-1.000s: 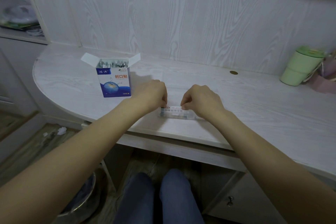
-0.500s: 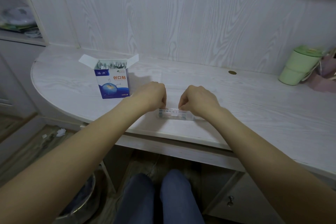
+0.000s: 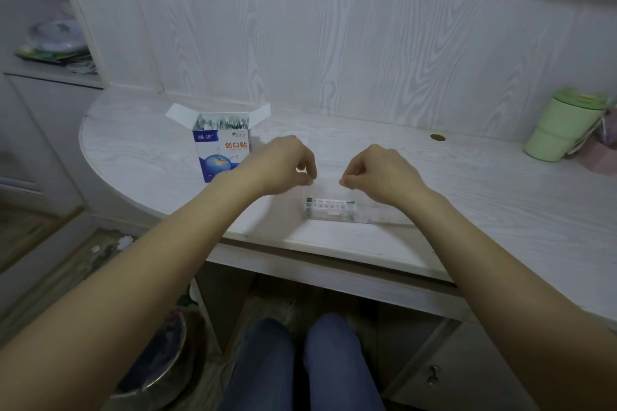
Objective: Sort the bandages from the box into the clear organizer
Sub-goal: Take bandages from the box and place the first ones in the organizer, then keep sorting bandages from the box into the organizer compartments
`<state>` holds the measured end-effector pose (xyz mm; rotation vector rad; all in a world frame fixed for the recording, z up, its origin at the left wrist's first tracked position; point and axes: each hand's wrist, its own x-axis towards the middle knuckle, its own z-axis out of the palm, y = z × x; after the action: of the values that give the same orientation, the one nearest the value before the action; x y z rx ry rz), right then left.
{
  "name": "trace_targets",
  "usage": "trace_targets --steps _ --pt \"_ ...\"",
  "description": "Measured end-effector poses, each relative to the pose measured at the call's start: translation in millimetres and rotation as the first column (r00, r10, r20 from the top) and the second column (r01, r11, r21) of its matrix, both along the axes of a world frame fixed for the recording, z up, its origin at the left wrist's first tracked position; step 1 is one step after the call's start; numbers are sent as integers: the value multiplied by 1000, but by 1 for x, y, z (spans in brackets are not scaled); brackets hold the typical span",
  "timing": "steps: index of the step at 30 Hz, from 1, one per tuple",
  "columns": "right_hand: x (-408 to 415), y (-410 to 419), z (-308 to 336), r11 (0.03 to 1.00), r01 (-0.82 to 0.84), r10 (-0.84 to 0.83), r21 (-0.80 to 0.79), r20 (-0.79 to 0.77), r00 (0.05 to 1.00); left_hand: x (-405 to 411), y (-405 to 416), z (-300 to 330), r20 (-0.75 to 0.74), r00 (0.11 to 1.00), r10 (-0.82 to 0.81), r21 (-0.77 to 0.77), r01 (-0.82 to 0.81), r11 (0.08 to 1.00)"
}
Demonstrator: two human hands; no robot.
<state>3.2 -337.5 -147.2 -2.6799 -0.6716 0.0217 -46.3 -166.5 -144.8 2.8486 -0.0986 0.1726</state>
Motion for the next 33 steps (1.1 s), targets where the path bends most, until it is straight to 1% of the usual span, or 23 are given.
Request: trace_targets --steps 2,4,6,8,10,11,13,15,17,19,21,23,26,28,30,33 --pt "-2 7 7 996 -38 37 84 23 999 -5 10 4 99 994 42 -74 -35 997" --pt "-5 19 13 980 -102 94 171 57 994 -10 22 8 227 969 103 -149 -70 986" --pt "-7 36 18 965 -167 144 204 124 982 -16 35 11 341 922 185 -169 -133 977" --pt "-5 54 21 948 -223 181 227 191 965 -19 53 15 402 880 254 -164 -203 965" --pt "-1 72 21 934 -279 226 223 234 946 -19 72 18 389 868 308 -113 -287 951" --pt "2 80 21 931 -301 249 205 243 937 -19 82 20 348 878 328 -59 -329 942" --pt "9 96 21 933 -318 279 167 223 934 -15 98 23 219 912 348 53 -367 929" --pt "16 107 19 936 -322 299 141 166 940 -8 111 25 81 930 358 142 -366 920" --pt "19 117 18 933 -312 298 178 104 949 1 121 24 -42 924 379 191 -365 911" --pt "18 124 17 928 -264 264 263 36 964 6 128 24 -101 915 391 164 -372 914" --pt "17 130 16 927 -221 213 304 59 975 6 129 23 -60 932 356 148 -345 927" --pt "15 134 17 930 -186 151 317 131 980 -1 125 19 25 956 292 145 -292 945" --pt "6 133 15 918 -224 151 328 232 961 -19 115 6 190 956 222 159 -253 954" --pt "-1 131 11 921 -250 171 298 267 948 -30 110 -2 280 939 198 177 -253 951" --pt "-6 128 7 940 -235 162 246 285 945 -37 105 -9 345 925 157 227 -245 943" --pt "-14 126 2 967 -171 103 187 326 940 -40 100 -13 363 925 109 266 -215 940"
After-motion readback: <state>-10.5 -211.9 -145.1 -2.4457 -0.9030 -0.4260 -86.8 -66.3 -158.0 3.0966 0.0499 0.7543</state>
